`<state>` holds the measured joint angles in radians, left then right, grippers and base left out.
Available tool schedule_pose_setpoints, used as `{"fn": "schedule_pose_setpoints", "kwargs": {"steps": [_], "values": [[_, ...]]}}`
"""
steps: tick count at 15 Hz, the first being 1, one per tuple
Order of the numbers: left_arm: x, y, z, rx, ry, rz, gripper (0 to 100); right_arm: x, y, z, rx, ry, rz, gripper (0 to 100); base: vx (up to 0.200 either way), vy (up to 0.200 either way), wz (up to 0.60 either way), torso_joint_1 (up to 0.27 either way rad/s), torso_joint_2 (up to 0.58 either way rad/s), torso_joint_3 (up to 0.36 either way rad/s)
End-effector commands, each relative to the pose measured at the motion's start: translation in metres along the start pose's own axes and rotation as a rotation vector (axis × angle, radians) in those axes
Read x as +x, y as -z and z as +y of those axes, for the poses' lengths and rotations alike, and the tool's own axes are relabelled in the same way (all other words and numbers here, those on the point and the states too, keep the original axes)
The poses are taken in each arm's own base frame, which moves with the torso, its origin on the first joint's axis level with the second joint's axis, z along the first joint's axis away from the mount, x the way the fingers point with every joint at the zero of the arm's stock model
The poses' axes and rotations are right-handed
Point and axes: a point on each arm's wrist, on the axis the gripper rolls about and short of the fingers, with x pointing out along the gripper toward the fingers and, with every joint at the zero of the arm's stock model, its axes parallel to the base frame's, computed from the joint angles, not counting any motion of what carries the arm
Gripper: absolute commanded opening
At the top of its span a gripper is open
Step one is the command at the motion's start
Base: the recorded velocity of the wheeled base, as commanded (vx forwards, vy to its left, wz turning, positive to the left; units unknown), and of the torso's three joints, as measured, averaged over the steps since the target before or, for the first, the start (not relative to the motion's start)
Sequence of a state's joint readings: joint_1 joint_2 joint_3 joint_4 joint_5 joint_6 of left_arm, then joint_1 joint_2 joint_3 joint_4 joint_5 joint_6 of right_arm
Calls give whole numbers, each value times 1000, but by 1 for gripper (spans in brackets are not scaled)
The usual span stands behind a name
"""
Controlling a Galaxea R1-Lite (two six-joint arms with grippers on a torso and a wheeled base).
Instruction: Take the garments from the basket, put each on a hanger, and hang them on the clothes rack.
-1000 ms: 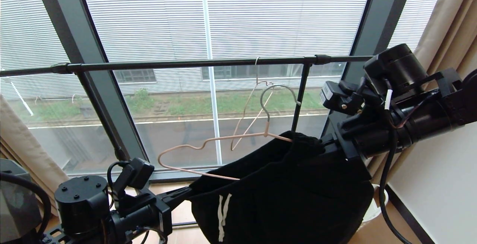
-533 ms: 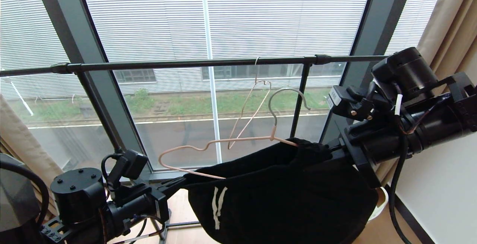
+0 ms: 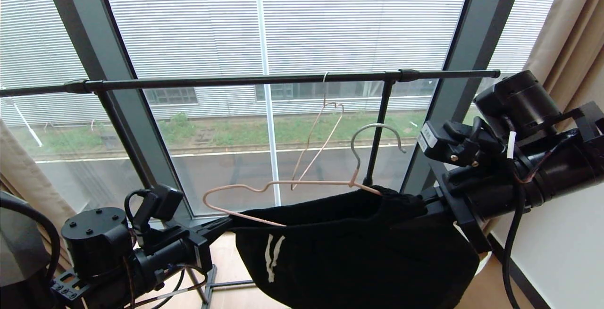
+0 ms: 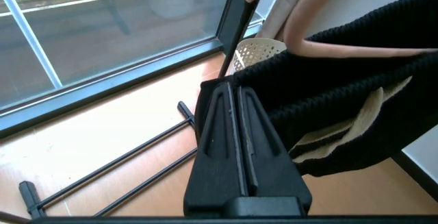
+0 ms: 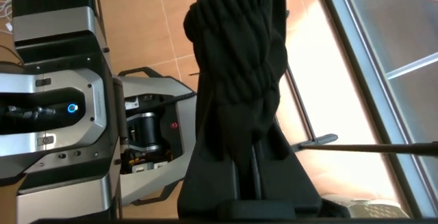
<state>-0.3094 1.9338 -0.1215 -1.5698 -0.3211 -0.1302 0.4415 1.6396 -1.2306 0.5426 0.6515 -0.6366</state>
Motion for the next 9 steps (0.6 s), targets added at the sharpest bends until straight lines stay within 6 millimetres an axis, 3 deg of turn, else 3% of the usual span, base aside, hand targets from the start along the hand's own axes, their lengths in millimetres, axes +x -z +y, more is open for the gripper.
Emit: {"fn": "schedule_pose_setpoints", "kwargs": {"steps": [1,9], "values": [[0,-1,1,0,-5,-4,0,2,3,1,8,6,20,0,0,0,0,0,0,0],[-2,-5,4,3,-16,-27,0,9,13,1,19,27,85,0,0,0,0,0,0,0]]}}
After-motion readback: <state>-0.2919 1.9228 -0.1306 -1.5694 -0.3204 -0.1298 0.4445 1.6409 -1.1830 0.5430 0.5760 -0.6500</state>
